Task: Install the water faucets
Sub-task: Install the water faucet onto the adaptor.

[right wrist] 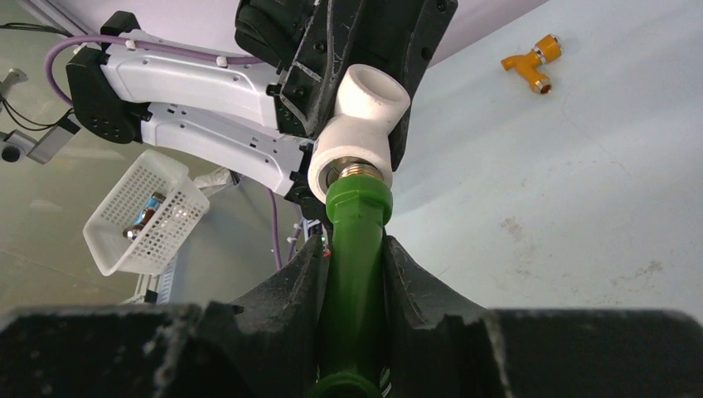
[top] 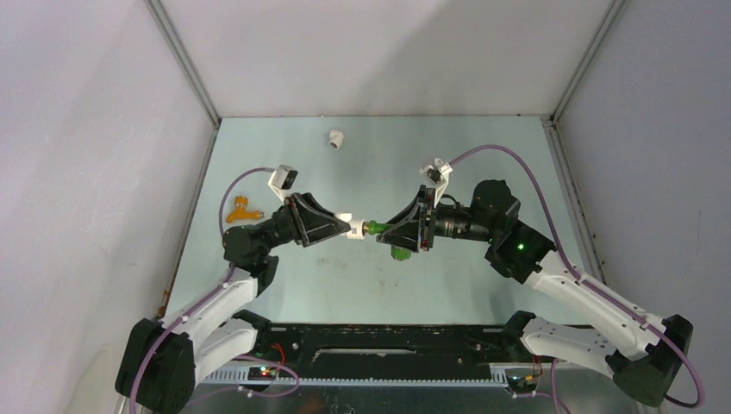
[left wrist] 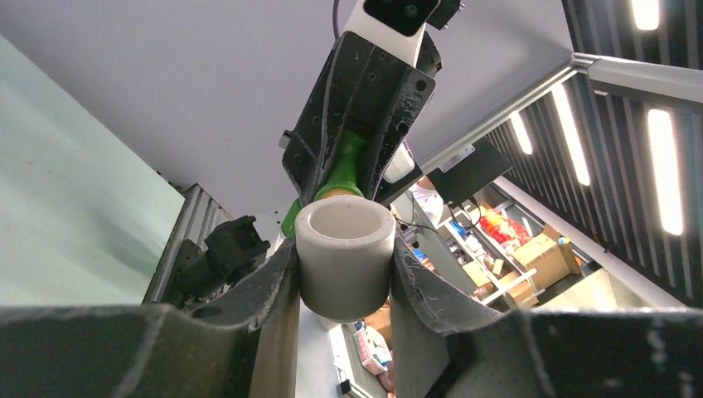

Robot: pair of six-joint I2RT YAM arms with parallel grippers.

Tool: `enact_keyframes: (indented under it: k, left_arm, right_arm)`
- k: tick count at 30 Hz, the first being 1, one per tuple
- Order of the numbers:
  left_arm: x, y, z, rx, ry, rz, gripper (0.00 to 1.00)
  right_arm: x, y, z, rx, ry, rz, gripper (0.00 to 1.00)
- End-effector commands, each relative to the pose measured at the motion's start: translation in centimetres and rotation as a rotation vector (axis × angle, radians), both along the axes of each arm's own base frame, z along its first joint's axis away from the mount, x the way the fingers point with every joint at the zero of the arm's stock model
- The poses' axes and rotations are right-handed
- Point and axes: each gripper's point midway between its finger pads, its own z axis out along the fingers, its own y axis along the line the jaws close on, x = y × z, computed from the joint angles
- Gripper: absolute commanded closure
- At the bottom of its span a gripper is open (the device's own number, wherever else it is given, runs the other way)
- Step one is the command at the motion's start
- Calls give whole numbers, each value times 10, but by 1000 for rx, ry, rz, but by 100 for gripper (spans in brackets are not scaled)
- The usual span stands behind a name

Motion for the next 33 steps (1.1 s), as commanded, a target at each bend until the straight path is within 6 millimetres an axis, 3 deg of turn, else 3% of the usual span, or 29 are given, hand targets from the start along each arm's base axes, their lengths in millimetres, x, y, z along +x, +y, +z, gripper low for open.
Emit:
enact_keyframes:
  k: [1,13,25,33]
  left_arm:
    - [-11,2,15,-48,-67,-15,100]
    - [-3,-7,-1,28,-43,17,100]
    - [-3,-8,5,20,-61,24,100]
    - [-8,-9,8,17,-97,14,100]
  right_arm:
    - [-7,7,26,61,-50,48,100]
    - [-15,14,25,60,-53,65,100]
    - [-28,19,30,79,-77,117,100]
    - [-22,20,19,49,-17,100,100]
